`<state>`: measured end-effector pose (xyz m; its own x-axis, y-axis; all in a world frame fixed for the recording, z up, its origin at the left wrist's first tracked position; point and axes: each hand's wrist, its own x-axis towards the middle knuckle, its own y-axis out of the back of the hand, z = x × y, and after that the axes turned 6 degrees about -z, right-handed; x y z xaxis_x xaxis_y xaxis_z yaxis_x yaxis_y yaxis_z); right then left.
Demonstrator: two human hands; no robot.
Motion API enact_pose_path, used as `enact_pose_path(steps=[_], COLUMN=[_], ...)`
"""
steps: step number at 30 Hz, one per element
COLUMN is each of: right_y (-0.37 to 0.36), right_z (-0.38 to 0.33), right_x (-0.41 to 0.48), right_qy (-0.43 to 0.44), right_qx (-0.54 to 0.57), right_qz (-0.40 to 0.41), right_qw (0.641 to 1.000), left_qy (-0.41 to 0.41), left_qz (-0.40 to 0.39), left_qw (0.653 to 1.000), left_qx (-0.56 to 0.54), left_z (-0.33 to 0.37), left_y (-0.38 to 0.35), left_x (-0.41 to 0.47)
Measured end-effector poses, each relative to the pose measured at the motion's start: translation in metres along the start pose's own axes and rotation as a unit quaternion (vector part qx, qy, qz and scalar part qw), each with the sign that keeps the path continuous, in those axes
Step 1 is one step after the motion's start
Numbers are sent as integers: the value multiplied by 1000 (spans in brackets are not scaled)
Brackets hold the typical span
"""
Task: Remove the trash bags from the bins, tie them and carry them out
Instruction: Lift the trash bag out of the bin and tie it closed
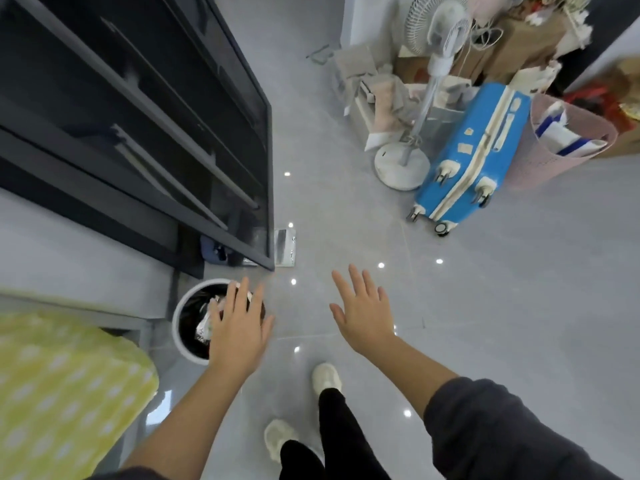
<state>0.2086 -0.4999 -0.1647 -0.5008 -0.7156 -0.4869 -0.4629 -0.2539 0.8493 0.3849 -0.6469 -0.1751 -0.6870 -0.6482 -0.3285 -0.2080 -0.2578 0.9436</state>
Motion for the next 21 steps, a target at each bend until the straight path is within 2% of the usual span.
enact_pose_path(steps=[5,11,17,21], right_y=[-74,-209,-339,-387], right_z=[-51,-97,-119,-136], right_x=[71,171,270,311], right_qy=[51,90,105,122], right_qx=[-17,-21,10,33], right_qz=[-67,-100,-63,-40], right_qw=[996,991,992,991], left_qy=[64,167,258,309], left_qz=[6,-3,46,96], left_qw=[997,982,953,931], left_qx=[-46,-91,-152,-170], left_z=[-62,-134,-203,-246], left_y=[-79,-229,-374,-427], left_x=[26,70,109,128])
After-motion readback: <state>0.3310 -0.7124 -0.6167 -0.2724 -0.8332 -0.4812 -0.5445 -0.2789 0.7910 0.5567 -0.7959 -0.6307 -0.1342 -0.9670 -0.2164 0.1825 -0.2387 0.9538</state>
